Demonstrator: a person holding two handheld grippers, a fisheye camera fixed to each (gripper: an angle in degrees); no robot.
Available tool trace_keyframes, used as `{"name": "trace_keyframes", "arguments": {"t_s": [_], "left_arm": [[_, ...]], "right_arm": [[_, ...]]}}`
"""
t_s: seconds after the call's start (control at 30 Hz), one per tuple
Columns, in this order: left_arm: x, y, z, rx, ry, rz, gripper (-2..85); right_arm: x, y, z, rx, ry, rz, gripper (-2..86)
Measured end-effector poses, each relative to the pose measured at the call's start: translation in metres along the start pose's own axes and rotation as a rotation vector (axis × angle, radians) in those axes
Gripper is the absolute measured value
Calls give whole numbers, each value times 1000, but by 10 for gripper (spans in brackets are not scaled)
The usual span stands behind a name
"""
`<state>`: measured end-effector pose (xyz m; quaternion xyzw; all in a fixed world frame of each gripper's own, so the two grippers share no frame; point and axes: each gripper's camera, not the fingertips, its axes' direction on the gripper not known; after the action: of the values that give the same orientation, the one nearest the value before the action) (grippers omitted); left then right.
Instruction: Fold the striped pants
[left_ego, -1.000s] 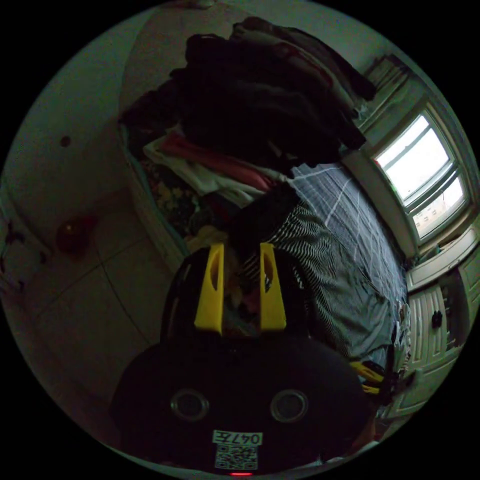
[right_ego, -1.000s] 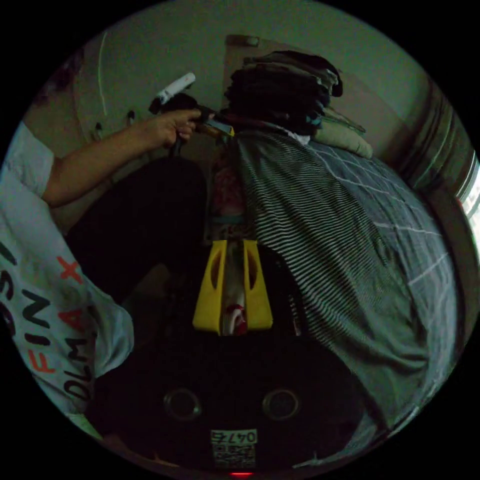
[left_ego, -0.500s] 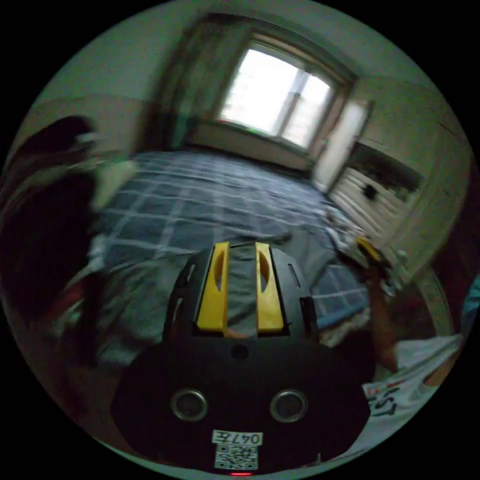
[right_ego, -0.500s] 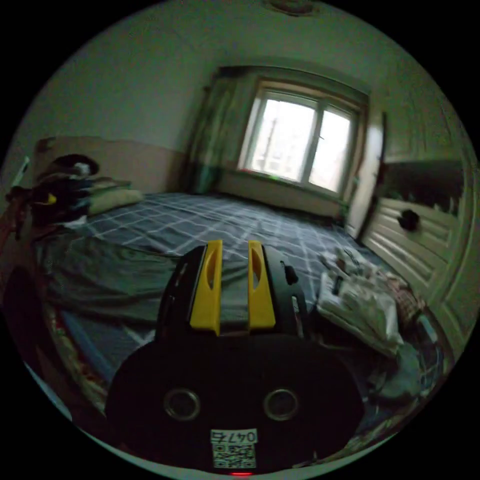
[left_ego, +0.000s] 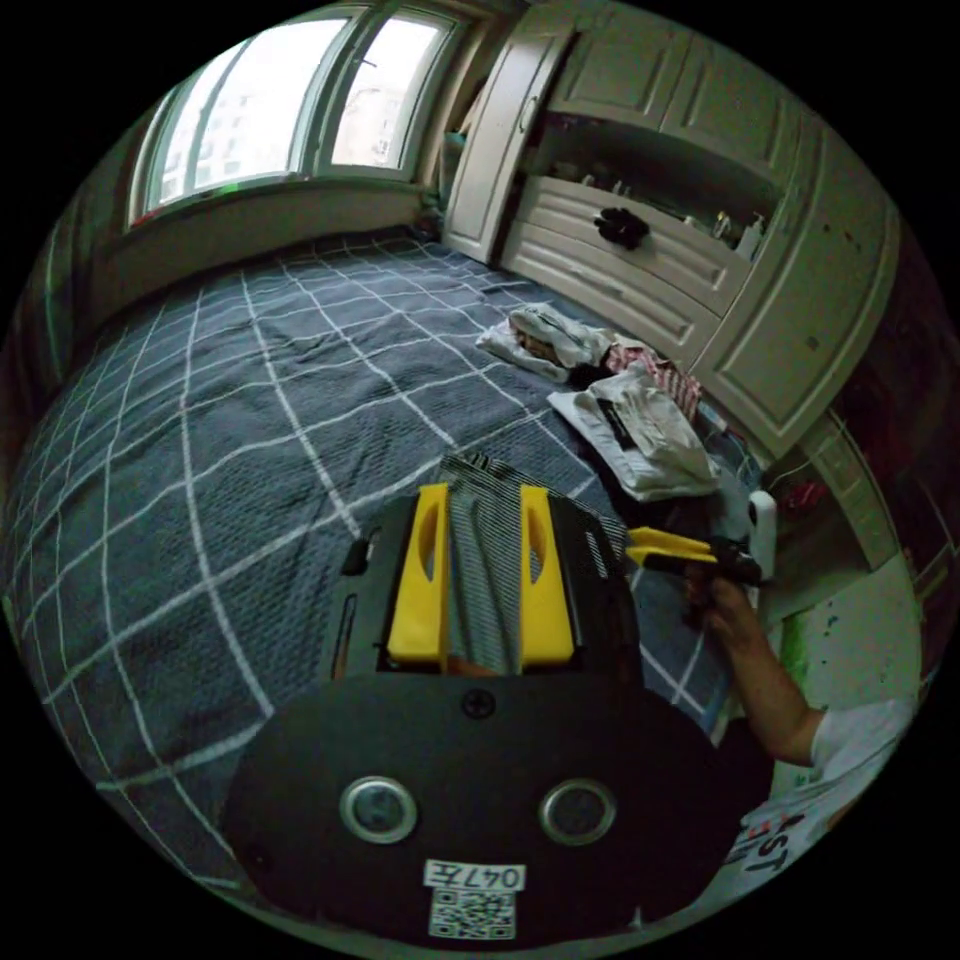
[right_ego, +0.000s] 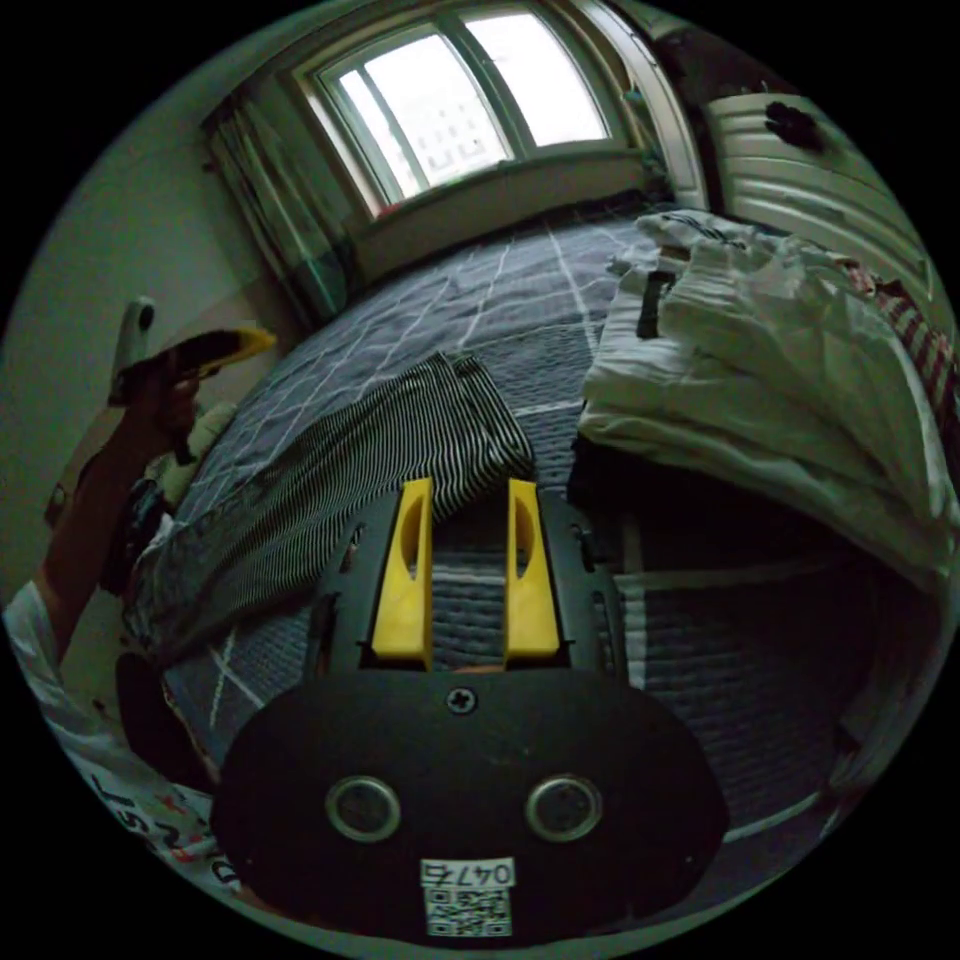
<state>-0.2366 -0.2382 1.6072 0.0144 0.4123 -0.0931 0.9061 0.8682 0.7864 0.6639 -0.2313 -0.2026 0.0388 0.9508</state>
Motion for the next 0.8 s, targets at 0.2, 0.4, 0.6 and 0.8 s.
{"name": "trace_keyframes", "arguments": {"t_s": [0.2,0.4,0.6,0.8], "left_arm": [[-33,-123,175,-145,63,-113,134],[-55,-200,317,-351,76,-218,89],[-57,-253,381,-328,106,-134,-3],[-55,-307,421,-298,134,-22,-8]], "right_arm": [[46,-20,10,5,66,-50,17],[85,-21,8,47,53,-82,-2],[106,-17,2,93,0,-165,-3],[138,-17,7,91,51,-37,-4]]}}
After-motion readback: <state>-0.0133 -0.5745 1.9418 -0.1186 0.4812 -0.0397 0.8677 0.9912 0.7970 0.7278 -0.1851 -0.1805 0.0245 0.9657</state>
